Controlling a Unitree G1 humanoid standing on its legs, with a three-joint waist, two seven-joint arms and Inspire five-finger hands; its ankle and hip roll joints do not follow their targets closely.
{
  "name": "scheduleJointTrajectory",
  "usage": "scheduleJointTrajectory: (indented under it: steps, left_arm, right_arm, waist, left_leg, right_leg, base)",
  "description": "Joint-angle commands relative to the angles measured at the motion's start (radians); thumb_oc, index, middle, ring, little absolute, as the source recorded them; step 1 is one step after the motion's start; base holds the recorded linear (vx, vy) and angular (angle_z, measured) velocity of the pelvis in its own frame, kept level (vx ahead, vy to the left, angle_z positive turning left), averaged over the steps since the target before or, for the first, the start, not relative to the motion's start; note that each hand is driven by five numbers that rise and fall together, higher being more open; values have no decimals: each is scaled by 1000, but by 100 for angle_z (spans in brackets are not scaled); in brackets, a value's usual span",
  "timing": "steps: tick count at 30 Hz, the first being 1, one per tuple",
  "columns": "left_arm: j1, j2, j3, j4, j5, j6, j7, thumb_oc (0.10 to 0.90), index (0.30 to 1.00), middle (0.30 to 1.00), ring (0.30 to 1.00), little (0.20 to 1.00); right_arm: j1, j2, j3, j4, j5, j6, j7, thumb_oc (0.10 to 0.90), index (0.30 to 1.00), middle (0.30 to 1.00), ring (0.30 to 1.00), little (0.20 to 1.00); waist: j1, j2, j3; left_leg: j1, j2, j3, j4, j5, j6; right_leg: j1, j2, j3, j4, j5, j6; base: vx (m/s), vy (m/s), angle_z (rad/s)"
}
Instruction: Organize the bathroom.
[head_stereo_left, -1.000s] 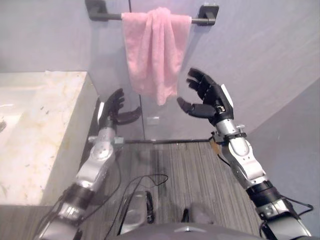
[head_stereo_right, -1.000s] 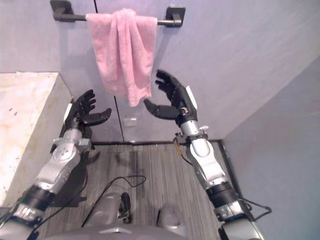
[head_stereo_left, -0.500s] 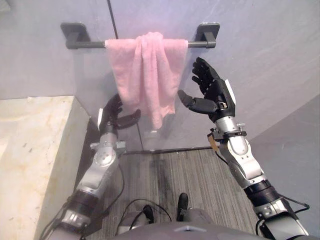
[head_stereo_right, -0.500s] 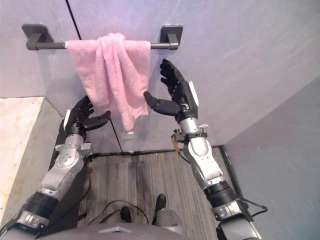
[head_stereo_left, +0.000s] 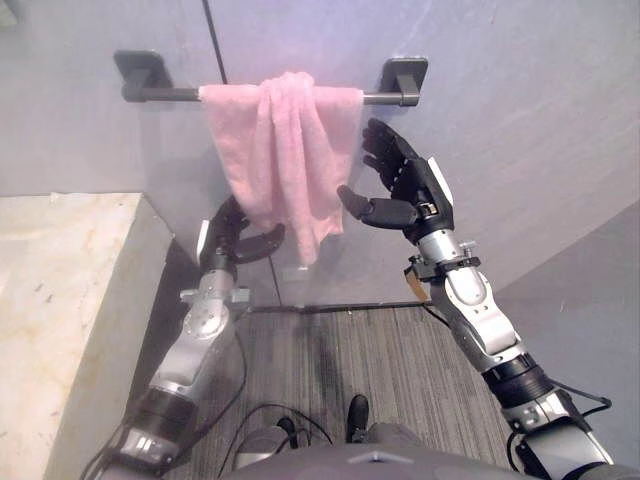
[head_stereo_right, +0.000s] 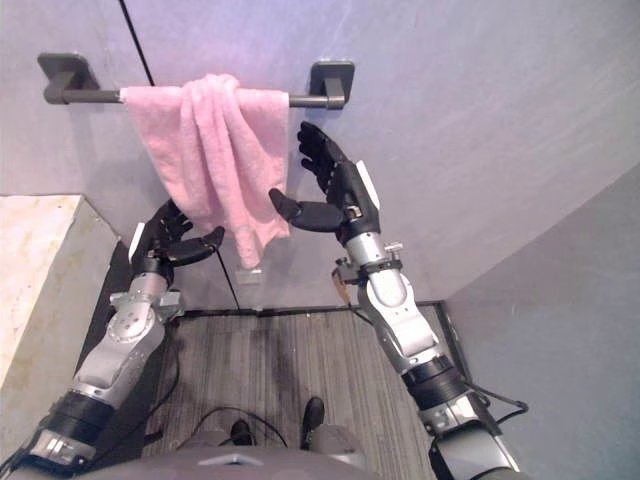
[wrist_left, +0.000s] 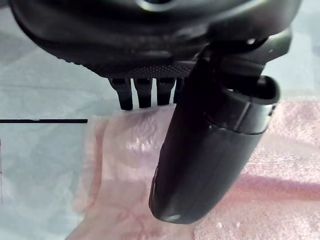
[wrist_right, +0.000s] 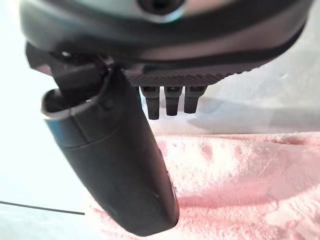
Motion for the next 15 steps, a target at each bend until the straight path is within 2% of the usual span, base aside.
scheduleJointTrajectory:
  steps: [1, 8, 9, 10, 12, 15]
  left_arm:
    - [-48, 32, 17, -68, 43, -111, -8, 800, 900, 900, 900, 900]
    - [-32, 40, 33, -59, 41, -99, -34, 800, 900, 900, 900, 900]
    - [-30, 42, 34, -61, 40, -95, -32, 800, 900, 900, 900, 900]
    - [-28, 43, 35, -60, 38, -96, -34, 800, 900, 900, 900, 900]
    - [-16, 44, 38, -59, 44, -102, -39, 800, 900, 900, 900, 900]
    - [1, 48, 46, -69, 46, -104, -35, 800, 900, 900, 900, 900]
  right_arm:
    - [-157, 15, -48, 41, 36, -61, 29, 800, 900, 900, 900, 900]
    - [-231, 11, -64, 126, 67, -48, 67, 800, 900, 900, 900, 900]
    - [-238, 10, -64, 132, 69, -50, 60, 692, 738, 738, 738, 738]
    - [-247, 9, -65, 137, 63, -50, 50, 692, 738, 738, 738, 738]
    - [-275, 2, -76, 149, 72, -46, 15, 400, 300, 300, 300, 300]
    - [-271, 3, -92, 133, 68, -43, -9, 400, 300, 300, 300, 300]
  waist:
    - [12, 17, -95]
    - [36, 12, -104]
    - [38, 12, -104]
    - [41, 11, -105]
    - [48, 9, -106]
    - [51, 11, -106]
  left_leg:
    - [-67, -12, -11, -3, 41, -24]
    - [-47, -6, -22, -23, 41, -27]
    - [-46, -6, -23, -25, 41, -28]
    - [-45, -5, -24, -26, 41, -28]
    - [-42, -5, -25, -31, 41, -29]
    - [-41, -5, -26, -37, 42, -28]
  right_leg:
    - [22, 14, -17, 68, -174, 87]
    - [33, 10, -42, 55, -170, 86]
    - [34, 9, -45, 54, -170, 87]
    - [34, 9, -47, 53, -169, 86]
    - [35, 7, -52, 48, -165, 87]
    - [33, 6, -54, 47, -163, 88]
  base:
    - [93, -35, 11]
    - [59, -14, 14]
    - [40, 2, 6]
    - [35, 4, 7]
    - [41, 6, 11]
    - [20, 18, 16]
